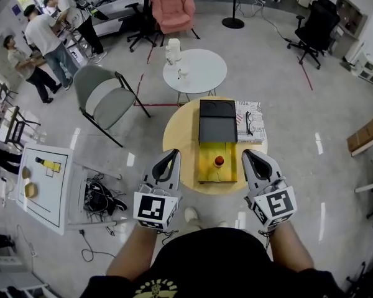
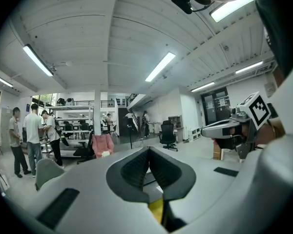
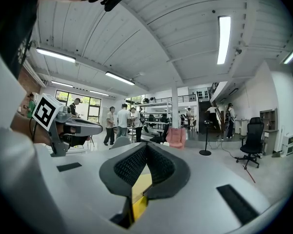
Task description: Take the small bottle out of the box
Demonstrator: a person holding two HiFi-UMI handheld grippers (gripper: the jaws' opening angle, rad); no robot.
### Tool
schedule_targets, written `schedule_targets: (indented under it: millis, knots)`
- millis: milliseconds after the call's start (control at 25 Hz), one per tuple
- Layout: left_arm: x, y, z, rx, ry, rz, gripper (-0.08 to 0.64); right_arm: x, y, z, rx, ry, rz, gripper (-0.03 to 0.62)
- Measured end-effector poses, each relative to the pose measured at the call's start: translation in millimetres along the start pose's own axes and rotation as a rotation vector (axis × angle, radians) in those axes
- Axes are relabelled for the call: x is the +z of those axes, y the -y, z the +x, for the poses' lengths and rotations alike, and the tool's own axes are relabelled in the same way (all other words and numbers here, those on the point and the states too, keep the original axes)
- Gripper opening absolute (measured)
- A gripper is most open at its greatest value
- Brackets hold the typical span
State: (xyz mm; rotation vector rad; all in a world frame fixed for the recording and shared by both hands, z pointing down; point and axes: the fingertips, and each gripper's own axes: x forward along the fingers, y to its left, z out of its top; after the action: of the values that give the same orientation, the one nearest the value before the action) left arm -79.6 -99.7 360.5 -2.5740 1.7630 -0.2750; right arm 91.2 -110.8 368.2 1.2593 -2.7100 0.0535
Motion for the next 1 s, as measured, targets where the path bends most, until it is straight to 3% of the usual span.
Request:
schedule_targets:
  millis: [1000]
  knots:
    - [-19, -49, 45, -0.159, 0.007, 0.004, 0.014, -5, -11, 60, -0.124, -0.031, 0.016, 0.015]
